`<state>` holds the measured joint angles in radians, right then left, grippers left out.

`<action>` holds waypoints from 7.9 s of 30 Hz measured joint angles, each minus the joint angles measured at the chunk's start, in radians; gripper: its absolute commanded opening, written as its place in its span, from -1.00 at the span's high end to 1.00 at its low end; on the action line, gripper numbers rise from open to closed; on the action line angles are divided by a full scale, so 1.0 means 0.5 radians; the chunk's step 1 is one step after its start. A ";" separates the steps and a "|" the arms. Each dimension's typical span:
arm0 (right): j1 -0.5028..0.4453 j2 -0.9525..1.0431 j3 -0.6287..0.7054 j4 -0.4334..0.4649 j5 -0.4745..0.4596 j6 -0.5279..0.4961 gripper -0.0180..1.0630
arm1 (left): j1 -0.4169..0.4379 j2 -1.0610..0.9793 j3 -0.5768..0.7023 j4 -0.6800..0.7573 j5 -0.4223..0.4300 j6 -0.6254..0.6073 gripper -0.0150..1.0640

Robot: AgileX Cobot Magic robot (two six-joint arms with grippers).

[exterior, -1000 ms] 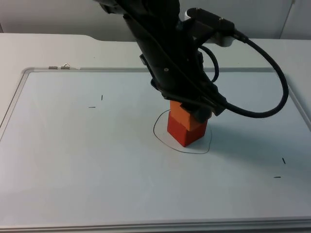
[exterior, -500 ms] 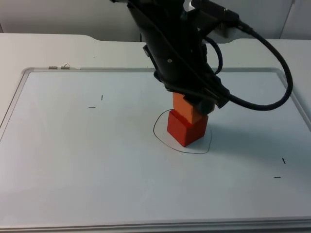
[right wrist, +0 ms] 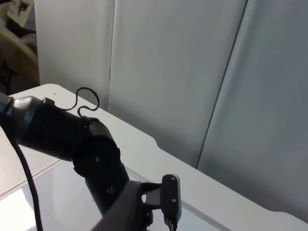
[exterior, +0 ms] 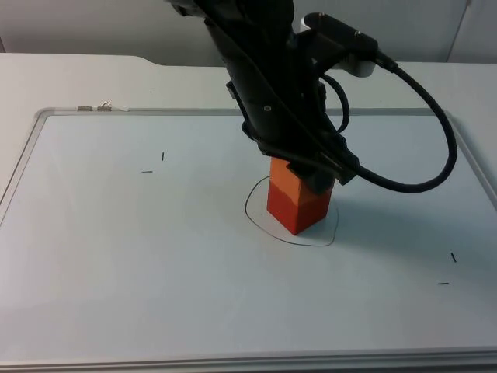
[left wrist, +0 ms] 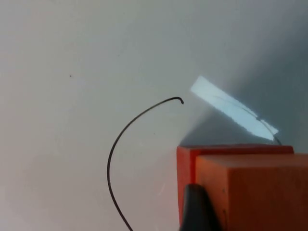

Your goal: Pick up one cube with the left hand and another cube with the right hand. First place the cube in the right hand at the target position, then stack the cube in the left hand on top.

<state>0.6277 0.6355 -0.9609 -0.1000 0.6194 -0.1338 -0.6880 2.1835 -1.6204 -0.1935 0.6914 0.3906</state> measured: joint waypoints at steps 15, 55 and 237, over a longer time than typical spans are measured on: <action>0.000 0.000 0.000 0.000 0.000 0.036 -0.89 | 0.000 0.000 -0.015 -0.008 0.031 -0.054 -0.97; 0.000 0.000 0.000 0.006 0.082 -0.016 -0.89 | 0.000 -2.705 1.101 0.032 0.659 -0.082 -0.97; -1.058 -1.265 0.889 0.200 0.944 0.268 -0.97 | 0.467 -4.359 2.210 0.374 0.795 -0.730 -0.97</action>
<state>0.0985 0.0030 -0.5166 0.0000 1.0914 0.0000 -0.4547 0.0038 -0.5154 -0.0068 1.0889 0.0254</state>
